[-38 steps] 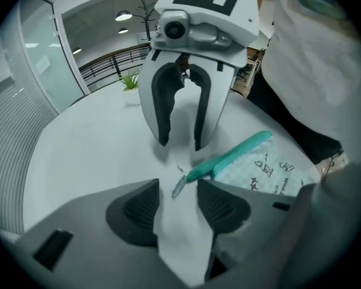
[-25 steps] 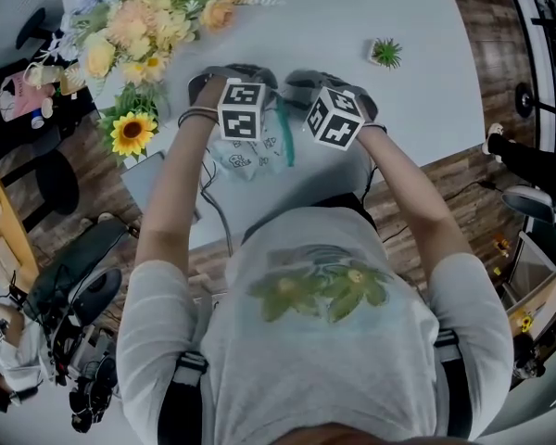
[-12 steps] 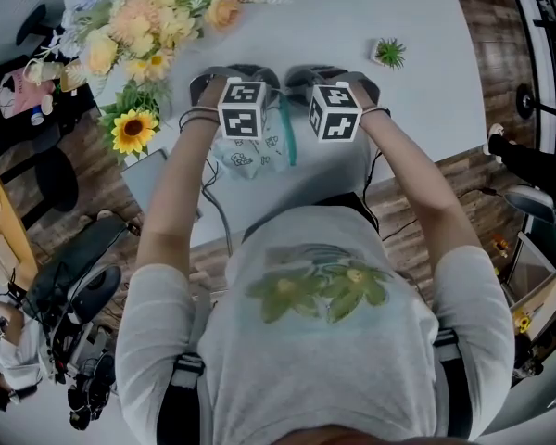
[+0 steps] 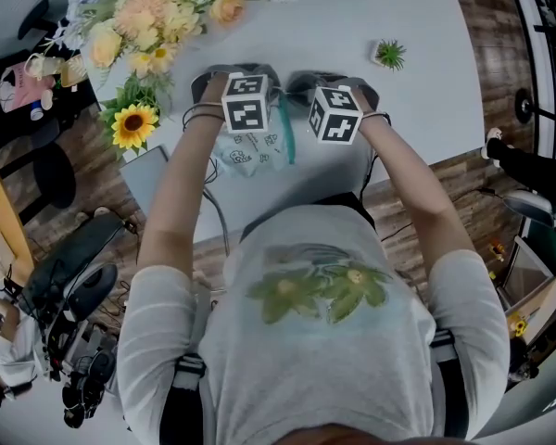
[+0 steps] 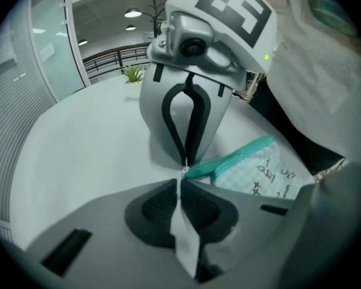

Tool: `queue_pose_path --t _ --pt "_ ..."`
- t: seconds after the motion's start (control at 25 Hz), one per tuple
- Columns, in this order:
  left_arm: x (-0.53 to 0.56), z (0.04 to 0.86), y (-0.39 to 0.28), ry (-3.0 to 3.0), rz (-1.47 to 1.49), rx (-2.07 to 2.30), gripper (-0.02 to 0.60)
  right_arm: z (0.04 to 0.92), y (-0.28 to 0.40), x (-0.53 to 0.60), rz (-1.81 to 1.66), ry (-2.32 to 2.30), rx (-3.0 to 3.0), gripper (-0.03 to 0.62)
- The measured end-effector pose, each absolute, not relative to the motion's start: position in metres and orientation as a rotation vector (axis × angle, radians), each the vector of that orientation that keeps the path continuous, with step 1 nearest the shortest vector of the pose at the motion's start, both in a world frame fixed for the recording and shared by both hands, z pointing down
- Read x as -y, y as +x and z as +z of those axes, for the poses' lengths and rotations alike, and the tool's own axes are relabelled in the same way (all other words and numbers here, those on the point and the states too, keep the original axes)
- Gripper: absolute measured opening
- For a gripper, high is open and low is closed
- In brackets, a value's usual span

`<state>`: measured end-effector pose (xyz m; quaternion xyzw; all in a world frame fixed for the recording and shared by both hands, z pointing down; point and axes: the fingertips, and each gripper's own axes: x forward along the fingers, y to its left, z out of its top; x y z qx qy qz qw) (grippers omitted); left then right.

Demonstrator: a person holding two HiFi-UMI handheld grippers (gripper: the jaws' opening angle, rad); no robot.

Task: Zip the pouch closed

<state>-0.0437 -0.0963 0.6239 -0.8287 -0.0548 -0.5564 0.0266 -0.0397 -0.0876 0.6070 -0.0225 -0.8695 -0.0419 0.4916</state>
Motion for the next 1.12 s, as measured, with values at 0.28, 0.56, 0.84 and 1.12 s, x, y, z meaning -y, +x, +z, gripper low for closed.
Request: queue_pose_path --t 0.28,0.56,0.84,1.12 --pt "0.0968 0.6243 -0.0432 -2.533 -1.757 0.135 0.025 0.6069 -0.0384 0.0890 -0.035 0.001 2.130 0.021" --pt "0.0965 0.6243 -0.0430 -2.538 -1.764 0.120 0.025 0.6051 -0.0379 0.0879 -0.036 -0.004 2.123 0.021" --pt "0.0969 0.6242 -0.0424 -2.525 -1.772 0.127 0.025 0.6035 -0.0372 0.0865 -0.071 -0.029 2.106 0.021" --pt "0.0973 0.6242 -0.0423 -2.523 -1.776 0.127 0.025 0.6015 -0.0361 0.0845 -0.061 -0.060 2.094 0.021"
